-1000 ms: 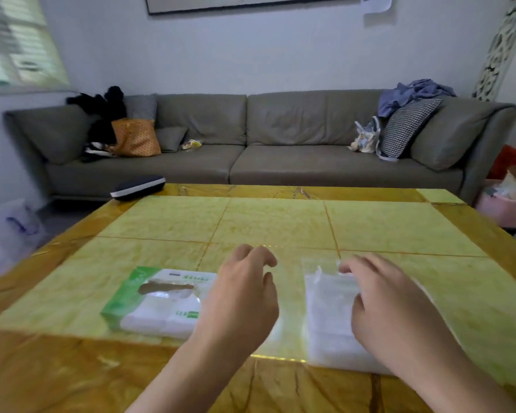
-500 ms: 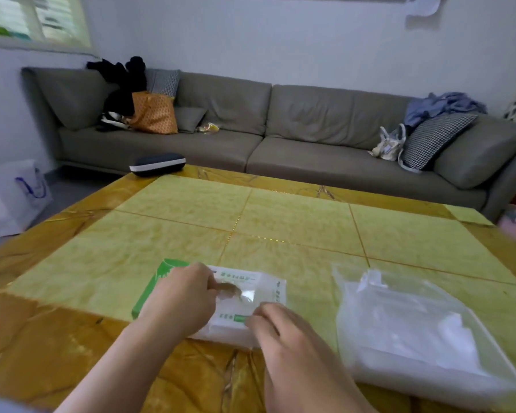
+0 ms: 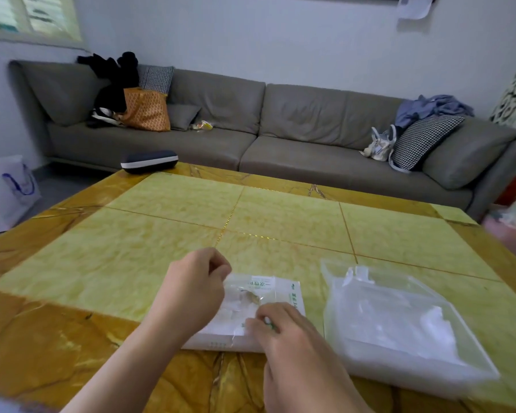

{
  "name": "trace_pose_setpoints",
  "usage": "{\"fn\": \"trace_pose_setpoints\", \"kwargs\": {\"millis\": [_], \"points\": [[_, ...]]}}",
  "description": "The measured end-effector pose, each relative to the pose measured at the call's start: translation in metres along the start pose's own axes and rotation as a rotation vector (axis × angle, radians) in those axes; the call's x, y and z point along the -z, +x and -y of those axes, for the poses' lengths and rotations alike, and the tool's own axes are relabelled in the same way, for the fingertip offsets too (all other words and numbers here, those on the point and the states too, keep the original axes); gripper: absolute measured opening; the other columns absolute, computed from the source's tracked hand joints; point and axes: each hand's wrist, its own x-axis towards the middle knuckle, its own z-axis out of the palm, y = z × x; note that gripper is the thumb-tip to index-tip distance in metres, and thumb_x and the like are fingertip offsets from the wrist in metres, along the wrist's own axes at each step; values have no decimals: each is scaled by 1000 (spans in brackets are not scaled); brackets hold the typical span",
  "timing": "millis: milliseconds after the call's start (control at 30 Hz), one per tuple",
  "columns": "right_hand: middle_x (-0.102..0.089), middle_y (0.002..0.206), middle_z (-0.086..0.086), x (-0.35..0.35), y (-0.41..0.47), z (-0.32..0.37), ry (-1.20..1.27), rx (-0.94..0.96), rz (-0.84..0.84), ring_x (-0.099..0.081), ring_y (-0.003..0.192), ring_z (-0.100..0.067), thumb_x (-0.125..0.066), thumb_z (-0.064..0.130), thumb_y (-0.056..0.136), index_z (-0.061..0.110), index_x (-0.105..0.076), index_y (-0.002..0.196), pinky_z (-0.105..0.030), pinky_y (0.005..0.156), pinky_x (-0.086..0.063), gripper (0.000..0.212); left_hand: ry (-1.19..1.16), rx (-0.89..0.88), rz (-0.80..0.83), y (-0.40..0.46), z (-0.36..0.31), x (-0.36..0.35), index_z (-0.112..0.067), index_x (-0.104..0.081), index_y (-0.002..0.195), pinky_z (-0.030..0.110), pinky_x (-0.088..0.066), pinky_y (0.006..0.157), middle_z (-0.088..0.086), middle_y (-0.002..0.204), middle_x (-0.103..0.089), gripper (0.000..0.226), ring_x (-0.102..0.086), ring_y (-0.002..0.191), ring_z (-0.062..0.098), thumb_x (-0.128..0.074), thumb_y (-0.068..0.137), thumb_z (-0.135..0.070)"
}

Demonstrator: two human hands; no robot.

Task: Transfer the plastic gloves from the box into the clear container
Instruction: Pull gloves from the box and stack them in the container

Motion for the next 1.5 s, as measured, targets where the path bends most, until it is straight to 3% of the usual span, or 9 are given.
{"fn": "trace_pose_setpoints", "kwargs": {"millis": [167,267,367,567,767,900,1000,1233,1500], "points": [[-51,123,12,8,0,1,-4,-3,64,-60,111,-11,-69,20,60,29,-66,114,-17,78,-36,55,-185,-9,-20,2,4,10,-33,-64,93,30,-54,70,-9,84,-72,8,-68,81,11,-61,100,-32],[-34,147,10,13,-1,2,25,46,59,-35,139,-14,-55,10,88,27,-48,144,-26,103,-36,59,81,-44,184,0,16,20,-37,-60,98,21,-49,69,-14,90,-68,20,-65,84,1,-71,89,-51],[-32,151,9,17,-3,3,25,62,55,-30,142,-14,-54,7,90,25,-45,149,-27,108,-33,62,310,-58,130,0,22,21,-35,-65,80,35,-58,65,-13,75,-68,12,-64,68,5,-71,91,-35],[-33,147,9,14,3,0,25,58,91,-28,141,-14,-52,6,87,20,-47,144,-21,95,-20,58,-249,-64,-117,-8,-11,31,-26,-71,92,37,-58,67,-8,79,-75,17,-68,70,19,-59,101,-18],[-27,150,18,13,3,1,120,26,78,-29,142,-8,-48,13,89,30,-46,145,-20,106,-30,58,-923,315,-41,-16,-30,37,6,-70,97,40,-60,65,15,76,-71,26,-66,62,21,-54,104,-14],[-40,137,37,30,-7,4,591,-130,-97,-52,118,9,-57,44,82,42,-55,133,-13,97,-43,51,-938,362,-2,-22,-35,24,5,-73,91,32,-58,53,18,79,-74,27,-70,61,22,-56,103,-13],[-67,129,23,45,-11,4,1121,-191,-71,-60,124,4,-68,67,81,38,-64,128,-26,106,-45,56,-936,329,82,-31,-42,12,5,-74,92,29,-57,52,21,84,-76,28,-73,66,26,-56,103,-14],[-67,63,-7,63,-9,-14,1222,-474,-458,-67,56,-28,-63,17,104,5,-71,92,-43,56,-60,19,-929,311,268,-45,-56,1,7,-72,103,54,-60,82,28,92,-75,24,-76,86,40,-48,99,7],[-62,53,-12,74,-18,-42,1014,-410,-353,-58,44,-25,-61,22,104,10,-60,78,-31,55,-50,28,-724,269,468,-52,-59,-9,5,-70,107,45,-64,70,21,92,-77,21,-76,82,36,-73,90,-7]]}}
